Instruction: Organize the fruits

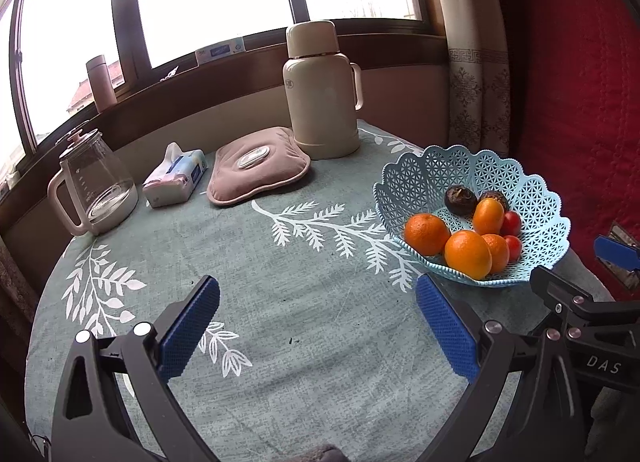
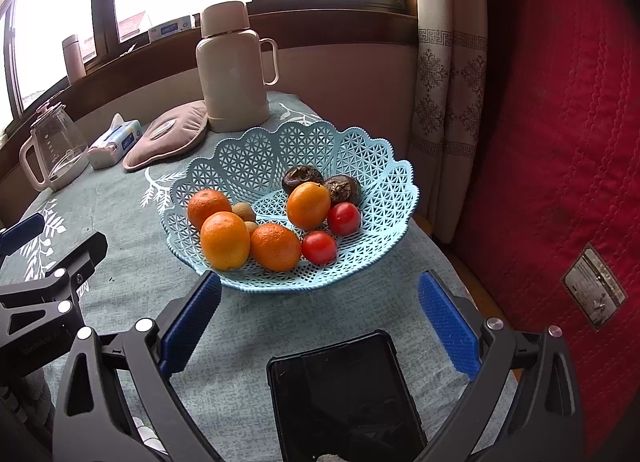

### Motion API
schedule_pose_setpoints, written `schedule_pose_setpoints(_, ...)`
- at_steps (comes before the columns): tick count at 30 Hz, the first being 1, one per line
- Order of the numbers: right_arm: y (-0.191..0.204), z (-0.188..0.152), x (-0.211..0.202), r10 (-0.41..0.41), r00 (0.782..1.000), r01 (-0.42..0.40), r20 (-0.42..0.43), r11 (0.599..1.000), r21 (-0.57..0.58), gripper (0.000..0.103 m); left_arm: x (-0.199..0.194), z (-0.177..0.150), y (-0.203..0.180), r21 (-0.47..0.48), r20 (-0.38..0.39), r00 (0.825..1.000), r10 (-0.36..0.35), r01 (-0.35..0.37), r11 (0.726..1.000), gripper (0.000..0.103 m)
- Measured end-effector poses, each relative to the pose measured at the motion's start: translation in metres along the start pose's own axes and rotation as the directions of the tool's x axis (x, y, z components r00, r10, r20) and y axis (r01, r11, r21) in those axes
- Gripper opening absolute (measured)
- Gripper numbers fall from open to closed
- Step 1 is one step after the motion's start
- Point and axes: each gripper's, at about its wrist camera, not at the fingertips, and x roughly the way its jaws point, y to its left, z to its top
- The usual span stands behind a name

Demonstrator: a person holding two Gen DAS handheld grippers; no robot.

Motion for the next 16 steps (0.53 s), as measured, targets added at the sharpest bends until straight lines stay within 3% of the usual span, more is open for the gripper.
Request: schedule_pose_setpoints(16, 0.008, -0.003, 0.0, 0.015, 1.0, -0.015, -0.007, 1.0, -0.01, 0.1, 0.003, -0.009, 0.02, -0.048, -0.052, 0.998, 0.017, -0.019, 0.999, 0.098)
